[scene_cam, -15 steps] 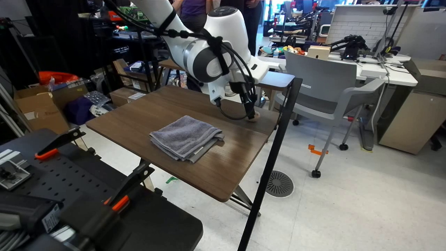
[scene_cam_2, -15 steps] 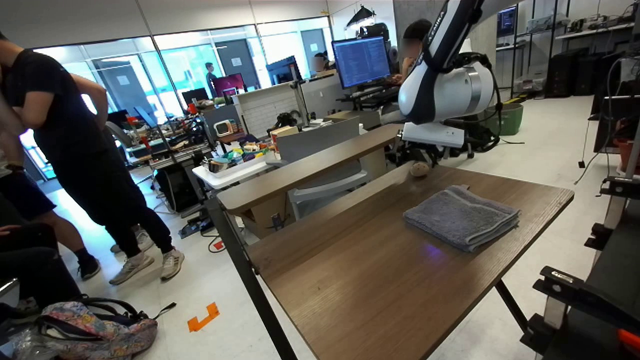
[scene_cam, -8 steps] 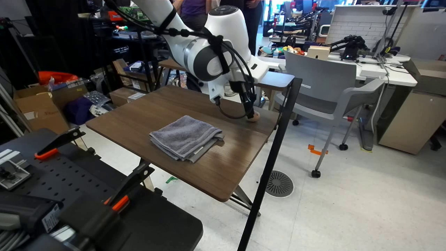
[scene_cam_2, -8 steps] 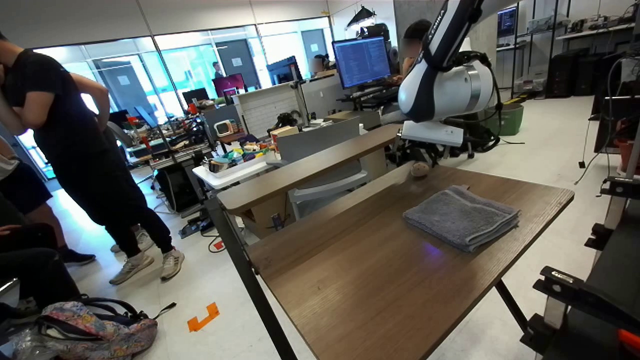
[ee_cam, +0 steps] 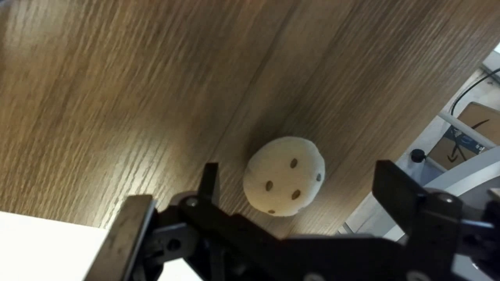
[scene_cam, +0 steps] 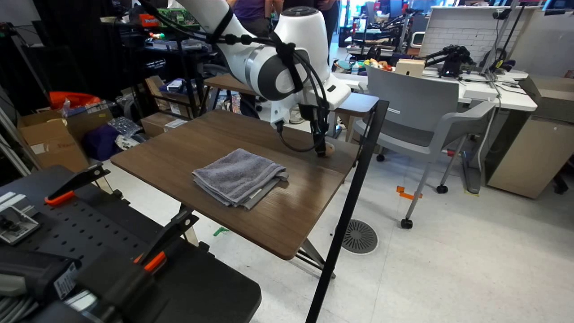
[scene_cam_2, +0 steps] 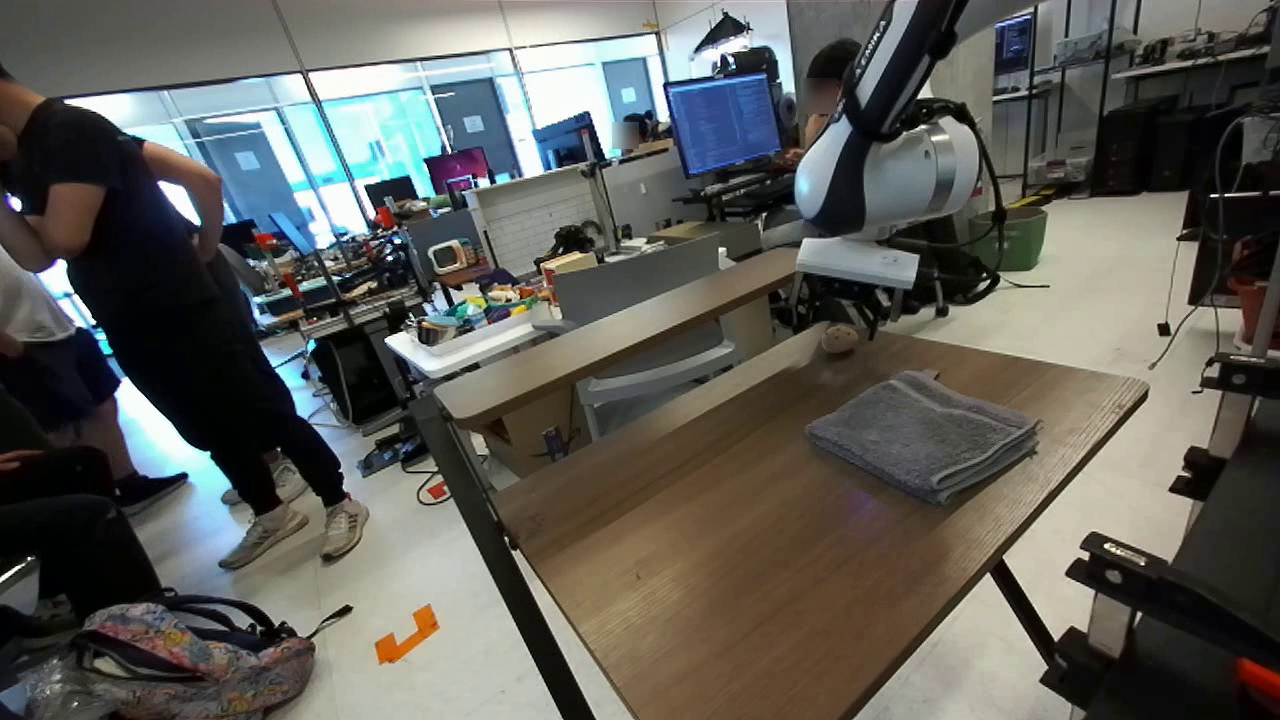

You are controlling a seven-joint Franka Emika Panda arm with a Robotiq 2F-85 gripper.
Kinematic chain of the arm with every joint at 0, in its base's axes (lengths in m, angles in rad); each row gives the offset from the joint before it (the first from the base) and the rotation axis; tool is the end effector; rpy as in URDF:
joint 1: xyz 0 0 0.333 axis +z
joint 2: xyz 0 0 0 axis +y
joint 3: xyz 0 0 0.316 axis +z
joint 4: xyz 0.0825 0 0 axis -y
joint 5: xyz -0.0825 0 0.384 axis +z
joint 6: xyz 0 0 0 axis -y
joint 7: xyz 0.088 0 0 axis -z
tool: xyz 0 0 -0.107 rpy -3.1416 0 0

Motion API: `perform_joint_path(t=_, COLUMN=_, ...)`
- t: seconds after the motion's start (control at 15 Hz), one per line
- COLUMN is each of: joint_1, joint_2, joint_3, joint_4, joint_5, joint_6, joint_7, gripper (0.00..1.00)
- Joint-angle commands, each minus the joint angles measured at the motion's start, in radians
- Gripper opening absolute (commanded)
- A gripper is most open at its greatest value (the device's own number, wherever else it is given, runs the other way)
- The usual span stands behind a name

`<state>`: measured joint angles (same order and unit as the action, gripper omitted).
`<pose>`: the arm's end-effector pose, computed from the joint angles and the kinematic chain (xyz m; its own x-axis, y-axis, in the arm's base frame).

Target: Move the brown object to the left, then wipe the desk with the cloth

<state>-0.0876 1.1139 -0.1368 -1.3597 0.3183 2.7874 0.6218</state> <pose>0.7237 -0.1543 0.0784 0.4790 -0.8517 0.2125 -0.8169 -0.5211 -0.2471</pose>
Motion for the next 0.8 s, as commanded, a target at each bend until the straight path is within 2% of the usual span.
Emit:
perform_joint_path(t=0.0, joint_1=0.005, joint_2=0.054, joint_3=-0.006, joint_4=0.11, joint_5=0.017, joint_6=-0.061, joint_7=0.074, gripper=1.0)
perform_joint_path(t=0.2, joint_1=0.011, joint_2=0.084, joint_3=-0.019, joint_4=0.154, joint_5=0.005, joint_6=-0.09, joint_7=0.137, gripper=1.0)
perform_joint_path(t=0.27, joint_1=0.013, joint_2=0.094, joint_3=-0.026, joint_4=0.165, joint_5=-0.001, joint_6=-0.101, joint_7=0.156, gripper=0.75)
perform_joint_path(t=0.4, joint_1=0.013, joint_2=0.113, joint_3=-0.035, joint_4=0.19, joint_5=-0.008, joint_6=-0.118, joint_7=0.19, gripper=0.65)
perform_joint_path(t=0.73, joint_1=-0.008, joint_2=0.144, joint_3=-0.033, joint_4=0.255, joint_5=-0.017, joint_6=-0.155, joint_7=0.218, gripper=0.27)
